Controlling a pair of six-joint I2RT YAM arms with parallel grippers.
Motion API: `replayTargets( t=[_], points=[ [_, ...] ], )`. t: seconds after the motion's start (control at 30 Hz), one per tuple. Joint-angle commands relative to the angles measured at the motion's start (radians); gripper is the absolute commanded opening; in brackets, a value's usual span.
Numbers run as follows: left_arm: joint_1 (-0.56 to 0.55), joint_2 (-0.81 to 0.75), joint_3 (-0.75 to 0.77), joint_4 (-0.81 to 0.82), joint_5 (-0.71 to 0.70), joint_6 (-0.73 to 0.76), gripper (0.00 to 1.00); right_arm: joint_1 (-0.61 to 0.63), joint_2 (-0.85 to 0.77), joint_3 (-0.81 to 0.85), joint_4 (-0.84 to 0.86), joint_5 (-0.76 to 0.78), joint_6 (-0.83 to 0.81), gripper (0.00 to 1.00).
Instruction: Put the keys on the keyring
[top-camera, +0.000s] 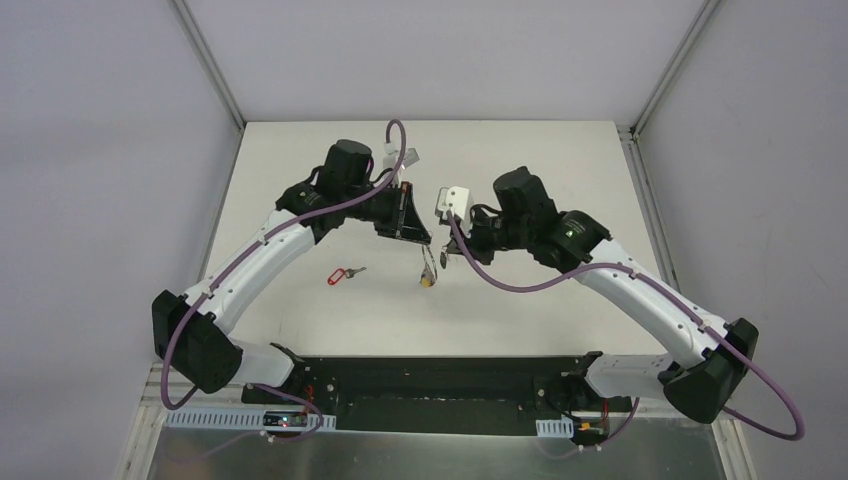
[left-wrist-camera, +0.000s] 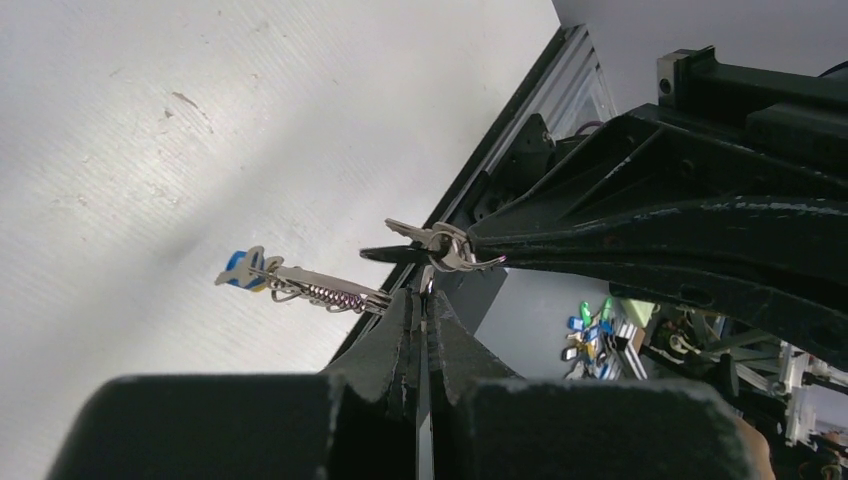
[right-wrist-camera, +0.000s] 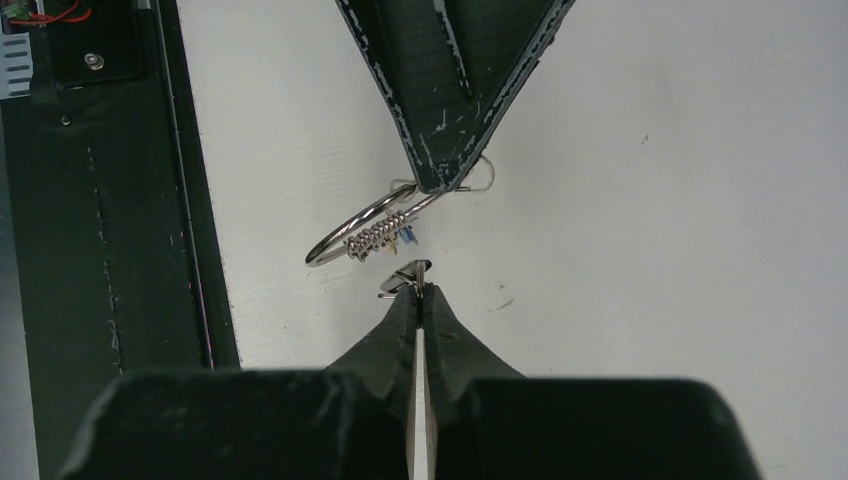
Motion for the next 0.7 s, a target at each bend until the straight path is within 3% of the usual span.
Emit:
replayTargets(
  t=[0.0,0.17,0.67],
  points=[
    [-0.02,0.0,0.004,0.09,0.049,-0.077,0.0,0.003,0.008,0.048,0.013,-0.016,0.012,0.0],
    [-0.029,0.008,-0.044,0.184,0.151,-0.084,0.0,0.01,0.024,0.039,0.034,-0.012,0.033,0.0],
    [-0.033,0.037,-0.062,0.184,0.231,-0.029,0.0,0.03,-0.01,0.028,0.037,-0.008,0.031,0.0]
  ],
)
